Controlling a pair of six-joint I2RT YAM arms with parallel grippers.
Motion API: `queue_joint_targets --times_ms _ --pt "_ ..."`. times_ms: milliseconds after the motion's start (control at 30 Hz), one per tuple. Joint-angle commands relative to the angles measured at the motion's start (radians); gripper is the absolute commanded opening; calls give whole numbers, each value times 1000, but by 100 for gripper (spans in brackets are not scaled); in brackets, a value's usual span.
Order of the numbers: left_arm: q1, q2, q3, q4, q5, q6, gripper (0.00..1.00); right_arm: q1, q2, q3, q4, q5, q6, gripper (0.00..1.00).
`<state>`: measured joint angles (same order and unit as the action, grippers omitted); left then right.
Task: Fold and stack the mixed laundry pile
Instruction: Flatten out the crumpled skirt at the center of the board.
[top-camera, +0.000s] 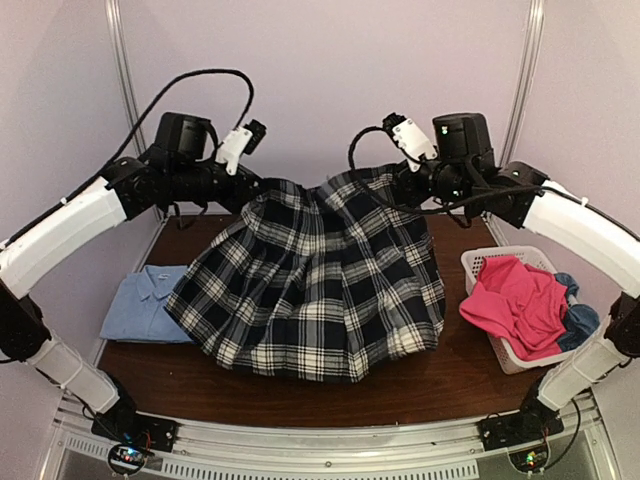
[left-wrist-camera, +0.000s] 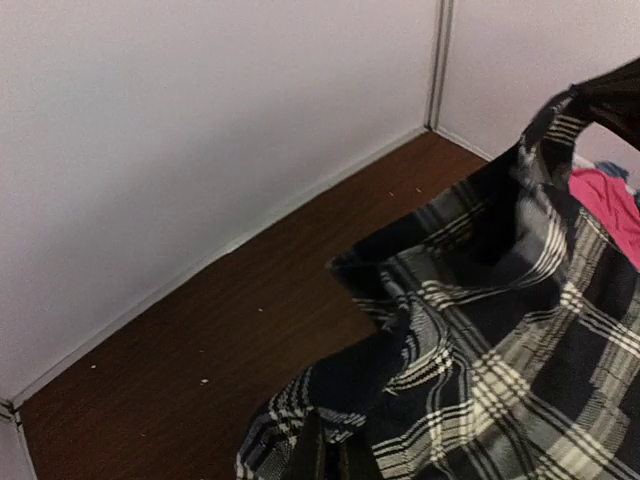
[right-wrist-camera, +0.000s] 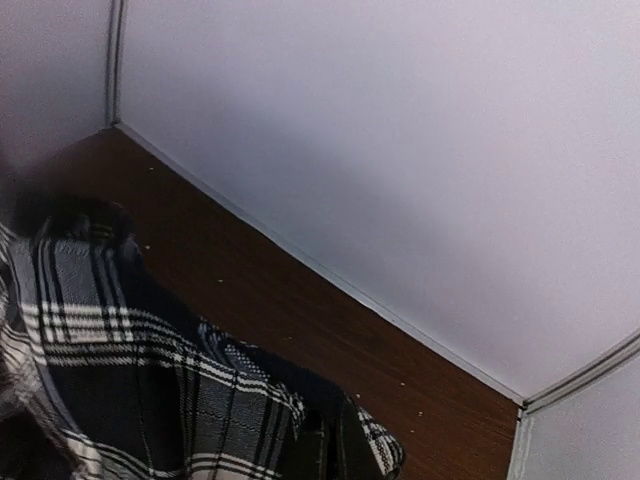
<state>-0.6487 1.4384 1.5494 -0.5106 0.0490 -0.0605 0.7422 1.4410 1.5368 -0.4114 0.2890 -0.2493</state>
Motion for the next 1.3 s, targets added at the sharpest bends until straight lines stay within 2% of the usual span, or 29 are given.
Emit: queue_joint_targets --times_ms 0,67,167,200,233,267,300,333,367,400,433,500,567,600,633,700,733,767,833,867,933,967,1033,1133,1200,1267 --pt "-148 -1 57 130 127 29 0 121 0 70 55 -285 130 0" --pt "-116 -53 40 145 -8 -9 0 104 -49 65 71 -222 118 0" --pt "29 -162 -43 273 -243 -109 0 -44 -138 8 238 -29 104 0" --pt "69 -176 -54 300 -229 -95 0 -88 -154 -1 274 -1 113 0" --pt "82 -166 -38 294 -129 -51 0 -118 -153 18 261 -47 128 0" --pt "77 -134 6 240 68 -18 0 -115 -135 79 197 -176 135 0" --pt "56 -88 55 162 285 22 0 -83 -90 151 98 -376 130 0" --pt "-2 -49 107 68 449 99 0 -20 -38 213 -39 -495 92 0" --pt "-56 -33 127 -8 492 175 0 57 0 240 -137 -499 58 0" --pt "-98 -51 108 -20 441 217 0 116 15 227 -188 -444 32 0" --pt "-110 -94 45 46 308 194 0 135 -1 187 -181 -374 35 0" --pt "-53 -212 -102 211 -35 54 0 37 -108 48 -19 -283 92 0" --pt "66 -253 -143 266 -230 -90 0 -93 -199 -47 159 -177 159 0" --pt "92 -253 -146 272 -227 -109 0 -124 -218 -64 215 -145 165 0" --pt "92 -232 -133 271 -149 -85 0 -131 -214 -52 233 -168 163 0" --pt "31 -134 -48 206 154 -39 0 -103 -125 51 138 -417 174 0" --pt "-39 -69 20 127 255 54 0 -55 -50 127 20 -541 167 0" --pt "-107 -22 81 17 298 133 0 7 15 190 -69 -624 147 0" --pt "-193 -11 109 -13 218 186 0 103 77 242 -137 -608 104 0" --pt "-186 -47 82 36 60 149 0 107 58 219 -100 -525 108 0" --pt "-79 -155 -13 177 -130 41 0 21 -60 117 51 -373 140 0" --pt "13 -199 -46 217 -176 -33 0 -35 -106 68 122 -309 167 0" --pt "125 -218 -39 204 -179 -47 0 -140 -144 38 180 -207 185 0" --pt "127 -162 27 123 -45 15 0 -158 -107 118 101 -295 161 0" --pt "124 -183 -18 144 44 22 0 -150 -91 138 46 -361 162 0" --pt "114 -230 -92 197 85 28 0 -124 -119 85 60 -347 152 0"
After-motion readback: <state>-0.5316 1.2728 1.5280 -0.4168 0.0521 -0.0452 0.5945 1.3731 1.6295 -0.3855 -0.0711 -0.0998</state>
